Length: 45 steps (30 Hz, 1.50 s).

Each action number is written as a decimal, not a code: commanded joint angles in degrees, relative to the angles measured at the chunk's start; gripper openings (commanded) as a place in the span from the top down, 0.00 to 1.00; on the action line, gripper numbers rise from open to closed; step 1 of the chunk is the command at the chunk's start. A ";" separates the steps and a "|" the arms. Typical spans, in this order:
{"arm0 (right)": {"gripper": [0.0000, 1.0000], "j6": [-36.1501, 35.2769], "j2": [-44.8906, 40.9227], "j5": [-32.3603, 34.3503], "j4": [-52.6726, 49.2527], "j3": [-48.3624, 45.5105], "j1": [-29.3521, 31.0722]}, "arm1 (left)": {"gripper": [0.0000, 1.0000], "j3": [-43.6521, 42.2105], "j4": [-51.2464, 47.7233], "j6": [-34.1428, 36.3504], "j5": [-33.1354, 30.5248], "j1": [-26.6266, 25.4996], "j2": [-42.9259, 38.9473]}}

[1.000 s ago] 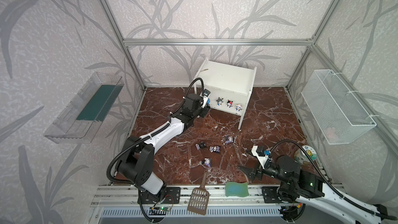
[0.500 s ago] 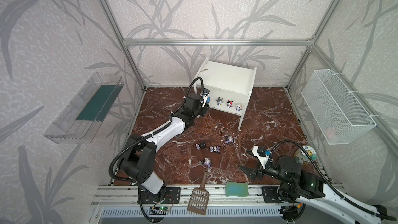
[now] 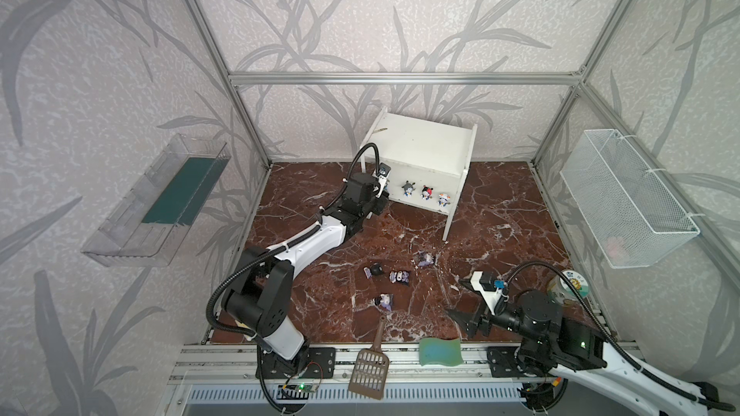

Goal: Place and organize the plastic toys onto the shelf

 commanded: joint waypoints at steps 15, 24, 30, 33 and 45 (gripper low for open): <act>0.10 -0.05 1.82 -0.13 2.24 -0.41 0.38 | 0.50 -0.68 -3.93 -3.44 2.51 -0.40 -7.65; 0.10 -0.14 1.72 -0.21 2.01 -0.21 0.33 | 0.49 4.18 -6.76 -7.57 5.28 -0.44 -2.91; 0.11 0.02 0.18 0.04 0.76 -0.37 0.36 | 0.51 5.53 -5.13 -8.94 4.06 -0.43 0.33; 0.10 0.14 -0.25 0.14 0.36 -0.53 0.38 | 0.51 5.95 -4.05 -9.70 3.31 -0.38 1.46; 0.11 0.95 -0.64 0.88 -0.02 -0.82 0.33 | 0.56 3.31 -0.57 -11.00 3.19 -0.63 -0.57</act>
